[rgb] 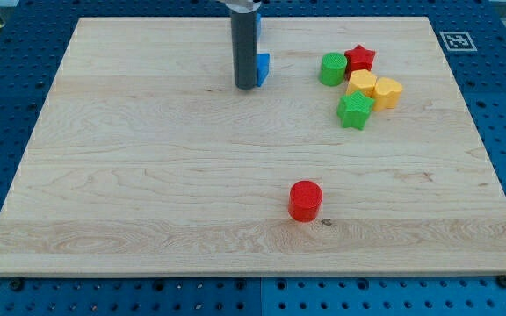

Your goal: Place the blue triangle to the bottom right of blue cube

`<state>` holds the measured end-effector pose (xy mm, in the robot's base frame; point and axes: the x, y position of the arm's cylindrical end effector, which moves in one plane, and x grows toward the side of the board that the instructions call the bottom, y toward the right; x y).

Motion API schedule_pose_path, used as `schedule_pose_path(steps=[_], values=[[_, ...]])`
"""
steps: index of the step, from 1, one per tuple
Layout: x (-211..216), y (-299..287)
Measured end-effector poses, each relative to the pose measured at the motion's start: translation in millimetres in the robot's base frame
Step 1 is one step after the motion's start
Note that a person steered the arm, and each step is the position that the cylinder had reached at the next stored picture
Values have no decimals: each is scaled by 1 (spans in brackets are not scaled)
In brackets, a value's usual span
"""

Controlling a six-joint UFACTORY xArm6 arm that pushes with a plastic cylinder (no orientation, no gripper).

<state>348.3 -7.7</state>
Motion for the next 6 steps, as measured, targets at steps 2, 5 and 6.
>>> schedule_pose_path(steps=[2,5,6], values=[[-15,10],[-45,17],[-45,27]])
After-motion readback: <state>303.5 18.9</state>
